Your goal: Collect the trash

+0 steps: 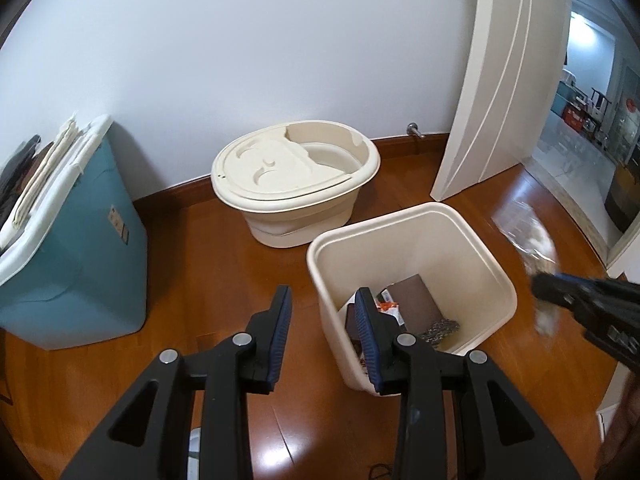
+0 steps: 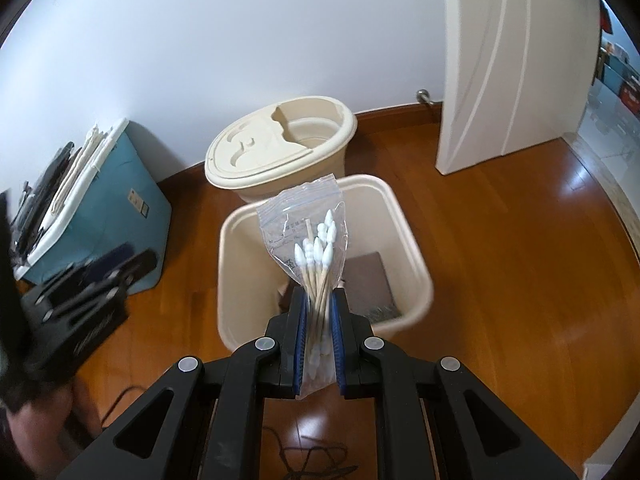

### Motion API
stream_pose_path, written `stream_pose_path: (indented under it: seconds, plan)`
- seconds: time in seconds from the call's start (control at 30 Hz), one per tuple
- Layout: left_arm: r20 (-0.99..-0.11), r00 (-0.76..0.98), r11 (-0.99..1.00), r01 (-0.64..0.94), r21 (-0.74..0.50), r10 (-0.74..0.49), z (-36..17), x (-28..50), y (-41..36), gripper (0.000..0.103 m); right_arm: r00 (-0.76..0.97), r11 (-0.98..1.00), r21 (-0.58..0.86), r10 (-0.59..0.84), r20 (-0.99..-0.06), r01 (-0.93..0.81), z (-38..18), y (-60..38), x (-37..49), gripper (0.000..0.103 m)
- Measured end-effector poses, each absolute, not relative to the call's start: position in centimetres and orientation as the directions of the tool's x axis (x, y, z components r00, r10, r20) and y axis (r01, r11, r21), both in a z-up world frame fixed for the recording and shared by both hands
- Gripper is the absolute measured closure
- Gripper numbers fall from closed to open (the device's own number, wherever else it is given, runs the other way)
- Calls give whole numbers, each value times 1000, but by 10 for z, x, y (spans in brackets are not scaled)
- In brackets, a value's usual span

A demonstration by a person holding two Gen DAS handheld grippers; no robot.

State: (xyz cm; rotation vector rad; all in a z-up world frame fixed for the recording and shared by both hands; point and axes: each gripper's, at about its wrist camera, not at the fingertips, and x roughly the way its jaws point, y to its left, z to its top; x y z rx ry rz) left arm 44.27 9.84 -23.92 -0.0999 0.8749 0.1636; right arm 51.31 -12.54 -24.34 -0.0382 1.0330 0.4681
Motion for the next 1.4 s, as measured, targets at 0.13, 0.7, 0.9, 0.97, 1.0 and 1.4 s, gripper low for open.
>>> stream_pose_path:
  seconds: [0.13, 0.7, 0.9, 0.97, 1.0, 1.4]
  plan:
    - [-779, 618, 978, -209, -29, 109, -244, 440, 112, 72, 407, 897, 190, 360, -840, -400, -255, -92, 530, 91]
    - [-794, 597, 961, -269, -58, 119, -259, 435, 138, 72, 353, 923, 97, 238, -905, -373, -323, -37, 558, 91]
    - [-798, 590, 962, -266, -53, 119, -261, 434, 137, 72, 369, 916, -29, 132, -920, -401, -339, -19, 559, 84]
    - [-799, 589, 961, -271, -54, 122, -259, 434, 138, 72, 370, 921, -47, 108, -923, -387, -341, -19, 560, 50]
    - [-797, 591, 961, -273, -53, 124, -256, 434, 138, 72, 380, 924, -57, 98, -920, -378, -339, -19, 560, 41]
    - [-769, 624, 971, -238, -20, 137, -202, 391, 121, 72, 551, 947, -159, 23, -834, -280, -251, -51, 510, 29]
